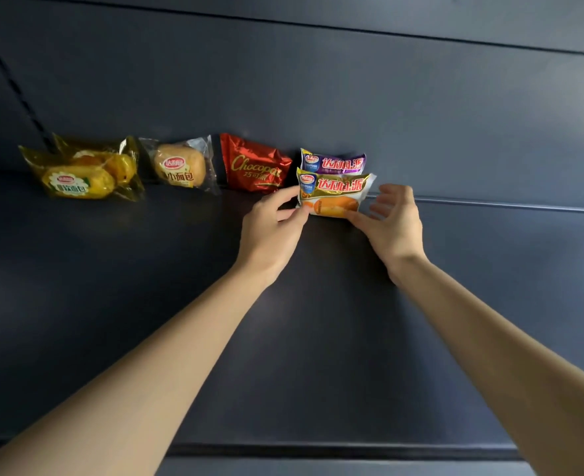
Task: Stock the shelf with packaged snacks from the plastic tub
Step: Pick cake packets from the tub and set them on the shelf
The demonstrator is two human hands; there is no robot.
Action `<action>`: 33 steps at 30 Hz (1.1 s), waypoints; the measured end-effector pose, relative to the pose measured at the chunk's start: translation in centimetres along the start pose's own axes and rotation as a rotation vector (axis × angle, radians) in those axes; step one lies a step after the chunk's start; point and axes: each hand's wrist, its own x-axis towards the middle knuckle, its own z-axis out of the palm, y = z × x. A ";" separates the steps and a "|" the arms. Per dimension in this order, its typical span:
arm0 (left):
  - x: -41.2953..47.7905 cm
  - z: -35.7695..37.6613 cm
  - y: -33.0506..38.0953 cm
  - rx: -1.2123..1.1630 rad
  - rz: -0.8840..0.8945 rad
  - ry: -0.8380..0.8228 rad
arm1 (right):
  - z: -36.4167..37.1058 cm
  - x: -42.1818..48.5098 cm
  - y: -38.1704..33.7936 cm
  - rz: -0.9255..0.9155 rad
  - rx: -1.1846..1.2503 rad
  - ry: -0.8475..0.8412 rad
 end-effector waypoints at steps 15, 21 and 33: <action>-22.2 -7.3 4.8 0.077 0.064 -0.289 | -10.7 -24.1 -4.9 0.020 0.072 -0.492; -31.8 -7.7 0.5 0.190 -0.013 -0.418 | -13.1 -32.0 -1.5 0.016 -0.160 -0.667; -41.9 -2.4 -23.0 0.547 -0.350 -0.445 | -8.8 -41.2 21.8 0.309 -0.590 -0.874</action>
